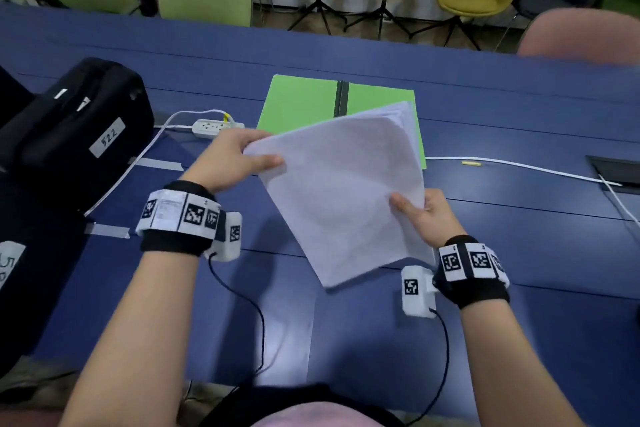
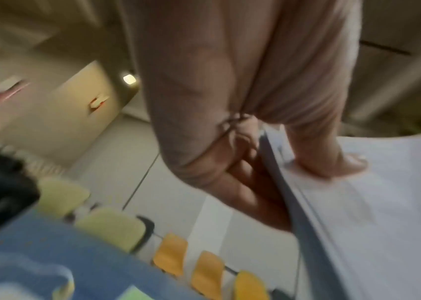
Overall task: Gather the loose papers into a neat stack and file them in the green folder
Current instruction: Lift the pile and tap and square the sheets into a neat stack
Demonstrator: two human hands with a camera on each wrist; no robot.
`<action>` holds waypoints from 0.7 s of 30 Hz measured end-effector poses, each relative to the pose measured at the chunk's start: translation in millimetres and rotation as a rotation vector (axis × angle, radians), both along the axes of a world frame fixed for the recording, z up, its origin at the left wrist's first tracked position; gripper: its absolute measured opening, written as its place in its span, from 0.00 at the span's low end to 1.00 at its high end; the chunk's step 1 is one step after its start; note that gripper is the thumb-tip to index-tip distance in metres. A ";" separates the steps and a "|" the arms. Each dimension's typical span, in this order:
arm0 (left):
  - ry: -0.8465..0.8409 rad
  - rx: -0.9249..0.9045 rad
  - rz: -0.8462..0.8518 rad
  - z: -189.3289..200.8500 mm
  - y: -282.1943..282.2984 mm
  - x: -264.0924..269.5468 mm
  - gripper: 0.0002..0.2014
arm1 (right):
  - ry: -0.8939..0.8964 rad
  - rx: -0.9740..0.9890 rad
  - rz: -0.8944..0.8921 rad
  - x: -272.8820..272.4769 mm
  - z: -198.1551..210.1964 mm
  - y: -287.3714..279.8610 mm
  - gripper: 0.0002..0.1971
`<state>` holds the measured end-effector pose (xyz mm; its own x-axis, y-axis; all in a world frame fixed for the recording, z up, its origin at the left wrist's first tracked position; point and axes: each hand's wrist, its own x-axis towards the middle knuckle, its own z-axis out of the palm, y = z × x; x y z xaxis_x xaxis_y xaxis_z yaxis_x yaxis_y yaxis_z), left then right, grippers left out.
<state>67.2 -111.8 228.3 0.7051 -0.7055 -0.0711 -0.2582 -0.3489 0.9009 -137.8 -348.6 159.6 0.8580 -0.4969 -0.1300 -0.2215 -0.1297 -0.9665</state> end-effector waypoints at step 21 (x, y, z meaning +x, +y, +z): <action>0.422 -0.348 0.308 -63.2 -32.2 -62.8 0.06 | -0.275 0.196 -0.259 23.4 0.9 29.5 0.28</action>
